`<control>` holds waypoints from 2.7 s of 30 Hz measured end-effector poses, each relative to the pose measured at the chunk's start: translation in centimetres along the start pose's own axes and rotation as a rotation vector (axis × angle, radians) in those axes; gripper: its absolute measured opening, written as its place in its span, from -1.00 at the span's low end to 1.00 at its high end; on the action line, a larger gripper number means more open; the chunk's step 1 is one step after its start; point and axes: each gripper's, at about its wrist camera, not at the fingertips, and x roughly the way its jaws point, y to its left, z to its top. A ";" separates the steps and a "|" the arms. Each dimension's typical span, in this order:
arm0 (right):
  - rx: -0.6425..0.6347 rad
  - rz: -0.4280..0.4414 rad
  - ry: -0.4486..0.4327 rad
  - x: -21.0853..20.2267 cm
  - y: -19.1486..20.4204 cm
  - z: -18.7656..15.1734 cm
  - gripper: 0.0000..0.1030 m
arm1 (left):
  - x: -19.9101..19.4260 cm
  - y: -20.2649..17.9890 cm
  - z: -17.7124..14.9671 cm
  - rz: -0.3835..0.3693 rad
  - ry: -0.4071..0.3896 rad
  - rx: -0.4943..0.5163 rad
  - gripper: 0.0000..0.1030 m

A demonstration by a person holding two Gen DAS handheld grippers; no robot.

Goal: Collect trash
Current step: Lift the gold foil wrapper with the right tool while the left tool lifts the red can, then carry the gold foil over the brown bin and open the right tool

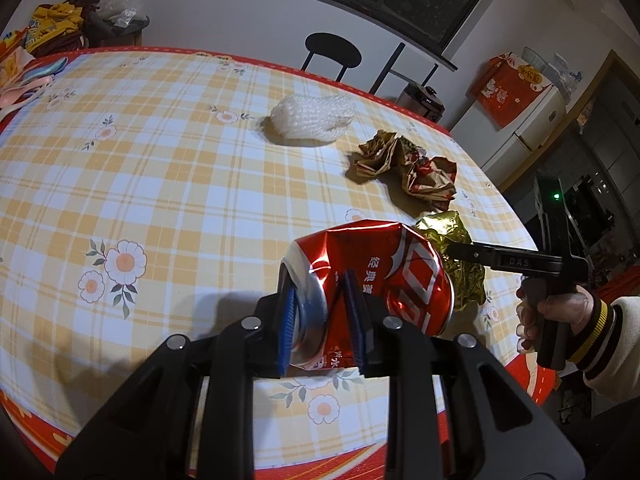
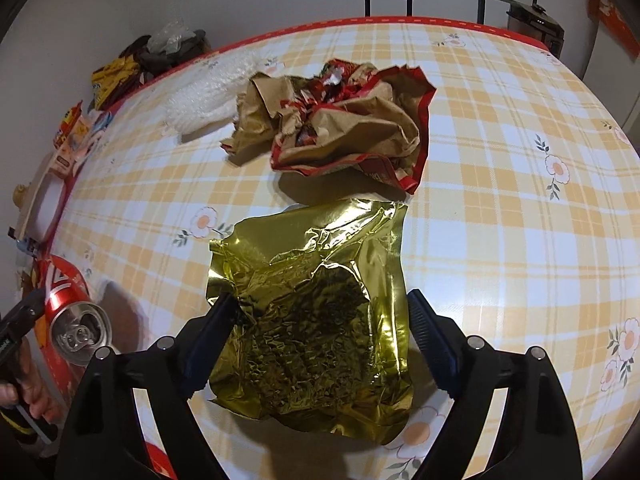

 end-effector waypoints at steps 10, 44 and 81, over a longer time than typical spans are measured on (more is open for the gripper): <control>0.030 0.051 -0.127 -5.1 0.2 0.7 0.64 | -2.1 -1.1 1.2 -0.001 -0.055 0.011 -0.49; 0.233 -0.064 -0.454 -24.3 -20.4 -3.3 0.64 | -1.2 -20.6 4.8 -0.089 -0.160 0.175 -0.49; 0.500 -0.288 -0.426 -26.6 -49.8 -9.4 0.84 | 6.7 -40.3 2.9 -0.136 -0.101 0.295 -0.49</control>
